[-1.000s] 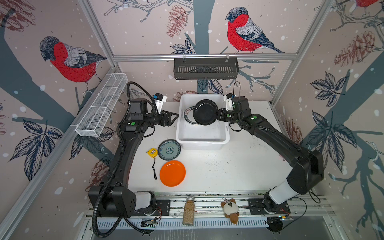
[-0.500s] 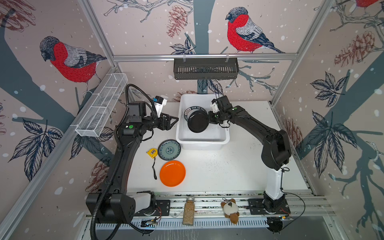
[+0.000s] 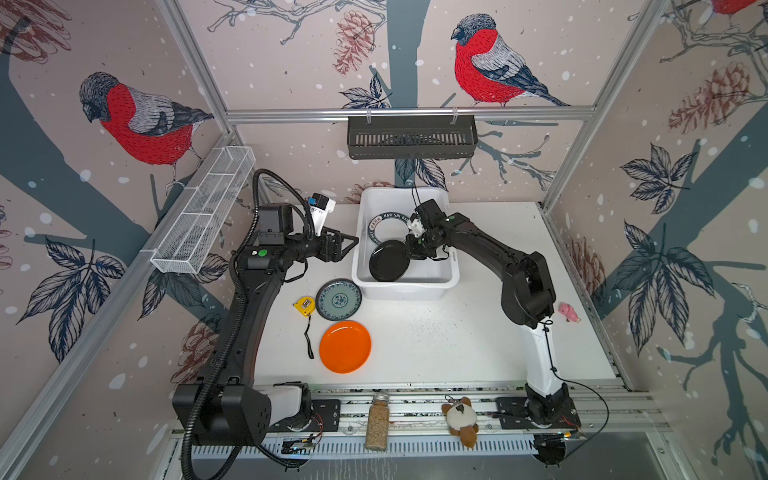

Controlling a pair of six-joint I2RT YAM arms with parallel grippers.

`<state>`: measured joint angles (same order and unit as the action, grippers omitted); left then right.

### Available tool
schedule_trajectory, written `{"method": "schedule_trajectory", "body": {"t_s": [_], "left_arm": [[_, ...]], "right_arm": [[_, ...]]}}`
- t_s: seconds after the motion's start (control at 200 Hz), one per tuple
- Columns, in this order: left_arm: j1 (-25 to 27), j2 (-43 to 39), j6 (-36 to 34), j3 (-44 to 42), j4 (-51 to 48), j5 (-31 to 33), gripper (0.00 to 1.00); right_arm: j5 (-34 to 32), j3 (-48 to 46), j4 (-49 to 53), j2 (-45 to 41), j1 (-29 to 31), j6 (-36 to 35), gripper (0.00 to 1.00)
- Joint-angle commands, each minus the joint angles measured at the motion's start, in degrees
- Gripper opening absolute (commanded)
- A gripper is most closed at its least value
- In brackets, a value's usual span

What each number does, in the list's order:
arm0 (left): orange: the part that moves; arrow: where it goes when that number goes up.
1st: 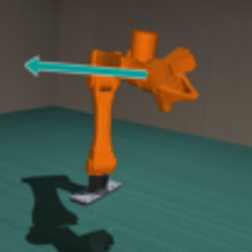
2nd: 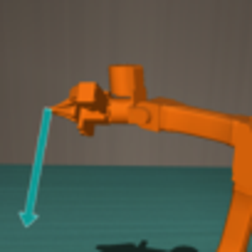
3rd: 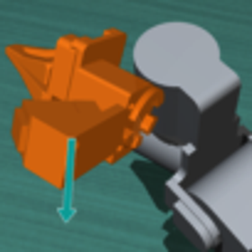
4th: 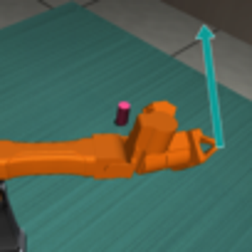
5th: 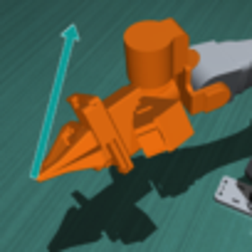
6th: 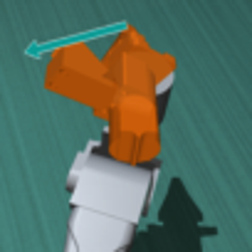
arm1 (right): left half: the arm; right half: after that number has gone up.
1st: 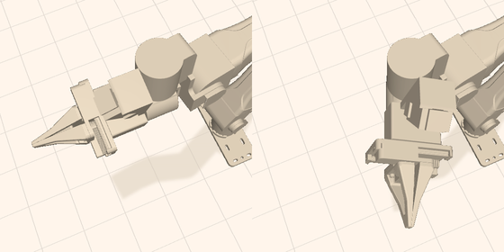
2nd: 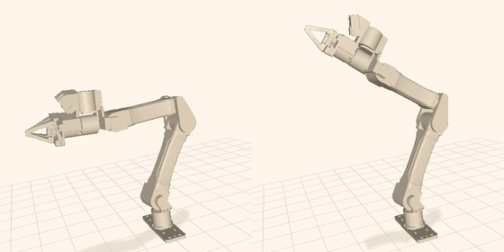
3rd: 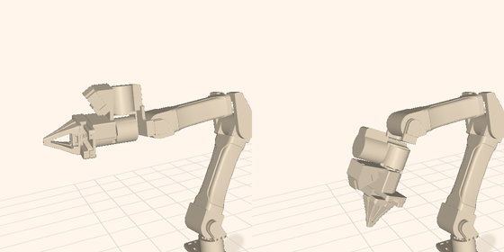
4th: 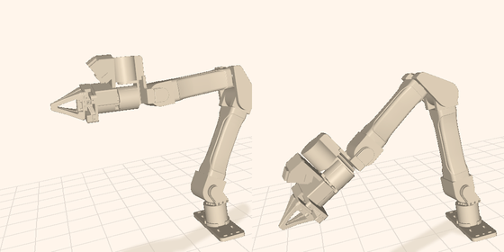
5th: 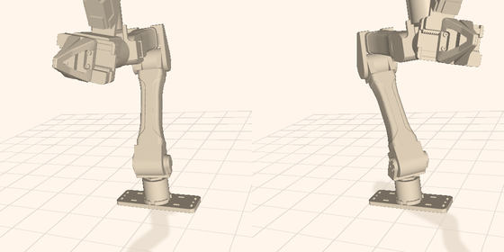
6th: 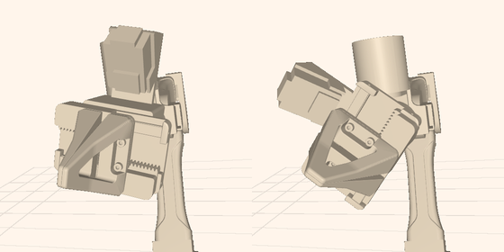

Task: Place the plates into the plastic bin on the countertop
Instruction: 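Lower the black plate into the bin with the right gripper while the left gripper withdraws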

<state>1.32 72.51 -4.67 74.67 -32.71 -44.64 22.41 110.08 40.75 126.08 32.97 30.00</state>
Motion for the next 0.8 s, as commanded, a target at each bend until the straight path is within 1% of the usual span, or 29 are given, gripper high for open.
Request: {"method": "schedule_trajectory", "body": {"t_s": [0.0, 0.535, 0.79], "left_arm": [[-0.05, 0.0, -0.67, 0.11, 0.02, -1.25, 0.78], [-0.09, 0.51, -2.01, 1.16, -1.3, -1.24, 0.78], [-0.08, 0.7, -2.43, 1.37, -1.6, -1.33, 0.78]], "right_arm": [[1.74, 1.19, 1.4, 1.15, -0.1, -0.48, 0.03], [4.17, 5.64, 2.31, 7.53, -0.45, 0.06, 0.04], [4.83, 5.73, 2.49, 9.22, -0.53, 0.12, 0.05]]}}
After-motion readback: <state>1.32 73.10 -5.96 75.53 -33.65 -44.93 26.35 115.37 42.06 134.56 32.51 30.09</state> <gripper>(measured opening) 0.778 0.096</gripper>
